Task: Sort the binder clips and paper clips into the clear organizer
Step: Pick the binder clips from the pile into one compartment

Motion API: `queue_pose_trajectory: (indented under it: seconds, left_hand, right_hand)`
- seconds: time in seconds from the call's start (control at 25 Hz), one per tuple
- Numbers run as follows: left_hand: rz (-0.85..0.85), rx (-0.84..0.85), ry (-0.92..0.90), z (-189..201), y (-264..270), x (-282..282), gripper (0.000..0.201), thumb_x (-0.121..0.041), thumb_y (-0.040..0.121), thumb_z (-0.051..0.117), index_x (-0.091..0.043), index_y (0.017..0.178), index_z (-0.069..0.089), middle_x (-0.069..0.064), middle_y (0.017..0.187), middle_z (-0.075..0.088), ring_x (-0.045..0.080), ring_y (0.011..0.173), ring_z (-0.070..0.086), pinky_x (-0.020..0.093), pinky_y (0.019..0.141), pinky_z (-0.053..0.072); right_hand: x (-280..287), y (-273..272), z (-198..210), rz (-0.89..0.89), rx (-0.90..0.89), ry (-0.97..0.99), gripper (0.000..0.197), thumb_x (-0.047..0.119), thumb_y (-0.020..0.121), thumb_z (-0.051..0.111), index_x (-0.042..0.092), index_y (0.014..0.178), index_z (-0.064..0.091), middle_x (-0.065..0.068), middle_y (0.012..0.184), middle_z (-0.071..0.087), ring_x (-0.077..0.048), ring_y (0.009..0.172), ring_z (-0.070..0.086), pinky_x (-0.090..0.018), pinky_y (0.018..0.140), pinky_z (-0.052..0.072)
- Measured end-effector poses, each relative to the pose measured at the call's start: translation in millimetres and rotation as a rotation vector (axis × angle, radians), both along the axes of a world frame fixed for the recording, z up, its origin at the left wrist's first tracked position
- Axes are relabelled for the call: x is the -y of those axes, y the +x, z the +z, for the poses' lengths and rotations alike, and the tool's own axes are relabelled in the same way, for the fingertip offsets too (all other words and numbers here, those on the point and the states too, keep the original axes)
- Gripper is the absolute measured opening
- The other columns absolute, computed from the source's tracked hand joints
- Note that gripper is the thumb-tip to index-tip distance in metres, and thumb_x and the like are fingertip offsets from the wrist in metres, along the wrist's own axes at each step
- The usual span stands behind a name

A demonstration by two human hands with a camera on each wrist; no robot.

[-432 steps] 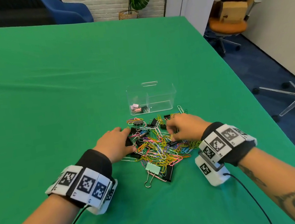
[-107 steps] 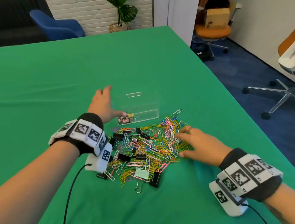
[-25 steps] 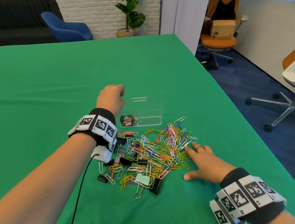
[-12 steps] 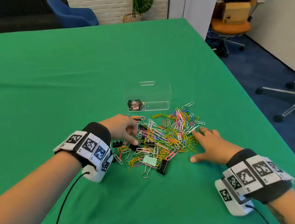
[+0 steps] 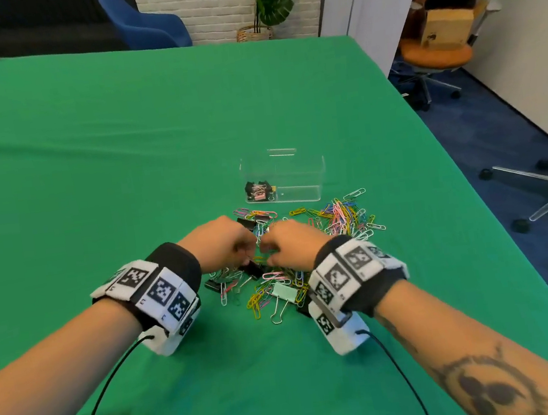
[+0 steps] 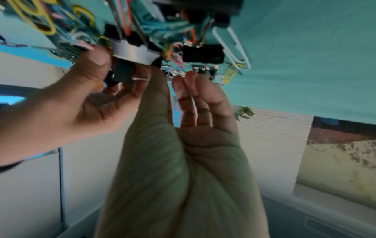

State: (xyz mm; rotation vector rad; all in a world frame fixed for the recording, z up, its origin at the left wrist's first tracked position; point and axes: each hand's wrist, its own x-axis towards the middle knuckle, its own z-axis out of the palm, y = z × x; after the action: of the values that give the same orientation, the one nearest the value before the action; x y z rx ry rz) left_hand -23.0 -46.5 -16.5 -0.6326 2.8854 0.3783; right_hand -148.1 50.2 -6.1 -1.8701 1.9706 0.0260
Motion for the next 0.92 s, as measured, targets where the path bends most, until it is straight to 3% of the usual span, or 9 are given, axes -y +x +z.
queue_pose_trajectory:
  seconds: [0.12, 0.24, 0.32, 0.4, 0.48, 0.6, 0.68, 0.84, 0.92]
  left_hand:
    - [0.021, -0.044, 0.040, -2, 5, 3, 0.004, -0.013, 0.081, 0.062, -0.012, 0.084, 0.064, 0.005, 0.087, 0.060, 0.015, 0.078, 0.051, 0.029, 0.077, 0.043]
    - [0.123, -0.154, 0.123, -2, 9, 5, 0.010, -0.012, 0.081, 0.063, -0.018, 0.077, 0.055, 0.002, 0.076, 0.058, 0.016, 0.073, 0.053, 0.027, 0.073, 0.044]
    - [0.186, -0.206, 0.188, -2, 11, 7, 0.018, -0.008, 0.081, 0.062, -0.020, 0.073, 0.052, -0.001, 0.069, 0.057, 0.013, 0.065, 0.052, 0.018, 0.063, 0.044]
    - [0.243, -0.248, 0.352, -2, 13, 8, 0.023, -0.006, 0.081, 0.064, -0.023, 0.071, 0.051, -0.003, 0.063, 0.056, 0.009, 0.057, 0.051, 0.010, 0.052, 0.044]
    - [0.312, -0.323, 0.564, -1, 13, 7, 0.023, -0.002, 0.080, 0.065, -0.021, 0.078, 0.054, -0.004, 0.058, 0.060, 0.007, 0.050, 0.053, 0.012, 0.047, 0.047]
    - [0.389, -0.475, 0.820, 4, 11, 7, 0.023, 0.004, 0.083, 0.060, -0.015, 0.092, 0.053, -0.003, 0.056, 0.066, -0.001, 0.046, 0.057, 0.011, 0.046, 0.046]
    - [0.407, -0.549, 0.908, 5, 10, 9, 0.024, 0.002, 0.084, 0.060, -0.015, 0.097, 0.051, -0.001, 0.062, 0.068, 0.000, 0.049, 0.060, 0.010, 0.048, 0.047]
    - [0.458, -0.663, 0.962, 1, 7, 13, 0.022, -0.004, 0.085, 0.059, -0.020, 0.097, 0.050, -0.001, 0.062, 0.070, 0.002, 0.053, 0.063, 0.012, 0.050, 0.049]
    - [0.504, -0.699, 0.842, -2, 7, 21, 0.013, -0.014, 0.089, 0.055, -0.021, 0.099, 0.049, -0.002, 0.072, 0.069, -0.001, 0.054, 0.061, 0.012, 0.048, 0.047]
  right_hand:
    - [-2, -1, -12, 0.009, -0.075, 0.012, 0.030, 0.016, 0.087, 0.057, 0.013, 0.116, 0.058, -0.011, 0.117, 0.059, -0.028, 0.108, 0.057, -0.033, 0.083, 0.047]
    - [-6, -10, -16, -0.052, -0.031, -0.032, 0.019, 0.010, 0.083, 0.055, 0.013, 0.101, 0.062, -0.006, 0.101, 0.058, -0.028, 0.102, 0.059, -0.030, 0.076, 0.044]
    - [-5, -12, -17, -0.088, 0.029, -0.106, 0.017, 0.010, 0.080, 0.057, 0.014, 0.096, 0.062, -0.001, 0.091, 0.052, -0.026, 0.096, 0.060, -0.031, 0.079, 0.047]
    - [-3, -10, -14, -0.119, 0.170, -0.184, 0.029, 0.017, 0.077, 0.067, 0.014, 0.105, 0.059, -0.001, 0.092, 0.053, -0.021, 0.087, 0.056, -0.032, 0.081, 0.048]
    - [0, -9, -10, -0.128, 0.257, -0.275, 0.034, 0.021, 0.077, 0.070, 0.014, 0.109, 0.060, -0.006, 0.098, 0.063, -0.021, 0.084, 0.057, -0.033, 0.083, 0.050]
    - [5, -17, 1, -0.077, 0.140, -0.347, 0.021, 0.023, 0.082, 0.065, 0.013, 0.101, 0.065, -0.009, 0.096, 0.070, -0.026, 0.091, 0.063, -0.037, 0.083, 0.051]
    - [7, -23, 9, -0.048, 0.142, -0.323, 0.024, 0.024, 0.080, 0.068, 0.011, 0.100, 0.067, -0.009, 0.091, 0.071, -0.024, 0.087, 0.065, -0.038, 0.081, 0.053]
    - [21, -28, 15, 0.028, 0.083, -0.297, 0.025, 0.022, 0.079, 0.068, 0.008, 0.100, 0.067, -0.010, 0.091, 0.070, -0.024, 0.086, 0.065, -0.038, 0.081, 0.053]
    - [39, -39, 22, -0.103, 0.101, -0.389, 0.022, 0.022, 0.080, 0.067, 0.008, 0.097, 0.066, -0.012, 0.092, 0.070, -0.026, 0.087, 0.064, -0.037, 0.081, 0.053]
